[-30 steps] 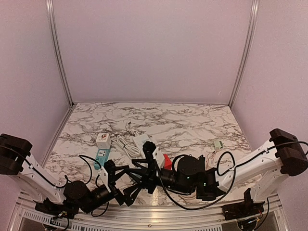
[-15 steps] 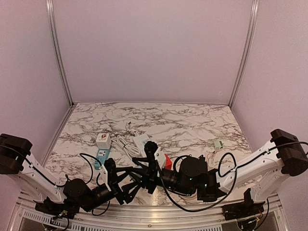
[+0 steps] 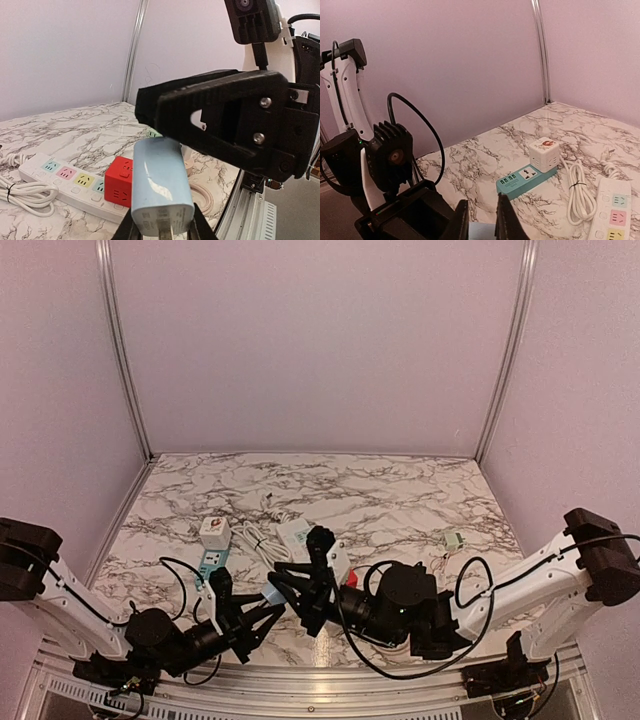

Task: Insert the plug
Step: Pass from the right arm to the left, then adjust the plug.

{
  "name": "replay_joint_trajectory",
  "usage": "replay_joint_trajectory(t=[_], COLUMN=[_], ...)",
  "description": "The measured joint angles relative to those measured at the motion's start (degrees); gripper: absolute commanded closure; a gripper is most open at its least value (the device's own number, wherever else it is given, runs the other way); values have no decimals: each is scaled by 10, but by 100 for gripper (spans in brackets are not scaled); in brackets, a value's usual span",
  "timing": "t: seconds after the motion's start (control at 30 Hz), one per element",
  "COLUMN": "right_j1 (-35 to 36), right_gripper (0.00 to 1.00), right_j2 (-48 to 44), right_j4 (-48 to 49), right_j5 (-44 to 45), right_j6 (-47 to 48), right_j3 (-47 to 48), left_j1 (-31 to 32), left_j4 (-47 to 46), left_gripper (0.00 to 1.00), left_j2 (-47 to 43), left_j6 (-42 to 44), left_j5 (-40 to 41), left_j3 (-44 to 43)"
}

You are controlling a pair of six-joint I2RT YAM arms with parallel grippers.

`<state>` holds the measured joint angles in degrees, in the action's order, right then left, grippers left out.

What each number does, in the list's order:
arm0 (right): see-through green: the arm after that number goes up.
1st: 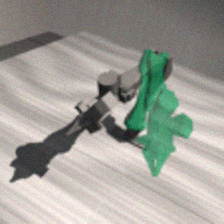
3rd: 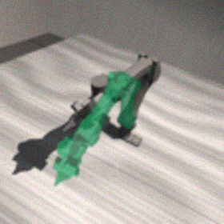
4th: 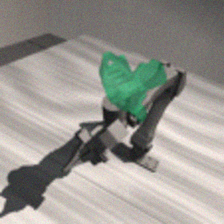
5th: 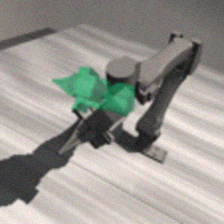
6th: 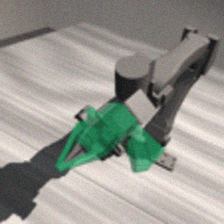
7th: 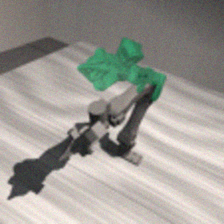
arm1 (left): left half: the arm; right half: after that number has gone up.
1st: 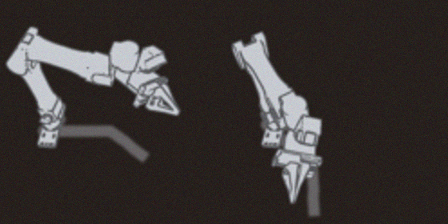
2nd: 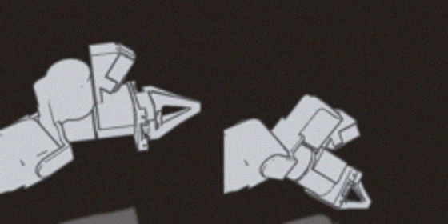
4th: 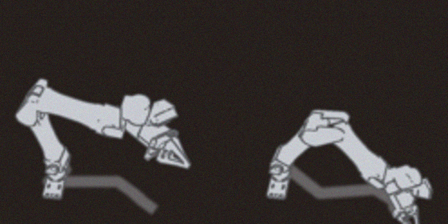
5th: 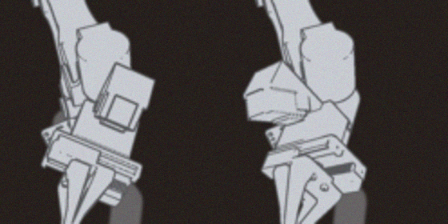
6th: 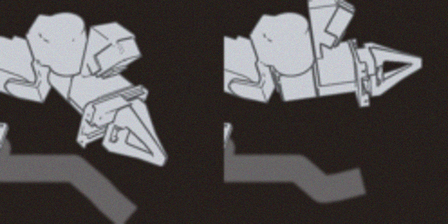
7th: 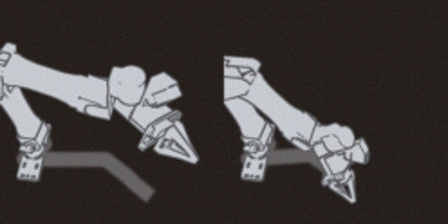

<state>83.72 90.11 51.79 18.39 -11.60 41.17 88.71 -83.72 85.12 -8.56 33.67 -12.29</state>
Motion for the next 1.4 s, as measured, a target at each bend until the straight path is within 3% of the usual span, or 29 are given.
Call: replay_joint_trajectory(t=[0.13,0.27,0.37,0.43,0.77,1.13,1.4], right_j1=[0,19,23,22,3,-7,-14], right_gripper=[94,65,32,21,16,21,26], right_j2=[-1,-1,-7,-34,-223,-191,-204], right_j4=[5,-7,-27,-63,-214,-288,-291], right_j5=[0,-28,-38,-46,-147,-283,-308], right_j6=[1,10,28,58,162,158,149], right_j3=[0,0,0,0,35,10,-5], left_j1=[-2,-12,-12,-12,-12,-10,-1], left_j4=[-2,-10,-22,-30,29,96,110], left_gripper=[100,100,100,100,100,100,100], left_j2=[-10,-22,-32,-46,-195,-182,-144], left_j6=[0,-2,-3,-4,-10,1,16], left_j5=[4,22,24,18,-35,-109,-166], left_j3=[3,4,16,33,68,50,11])
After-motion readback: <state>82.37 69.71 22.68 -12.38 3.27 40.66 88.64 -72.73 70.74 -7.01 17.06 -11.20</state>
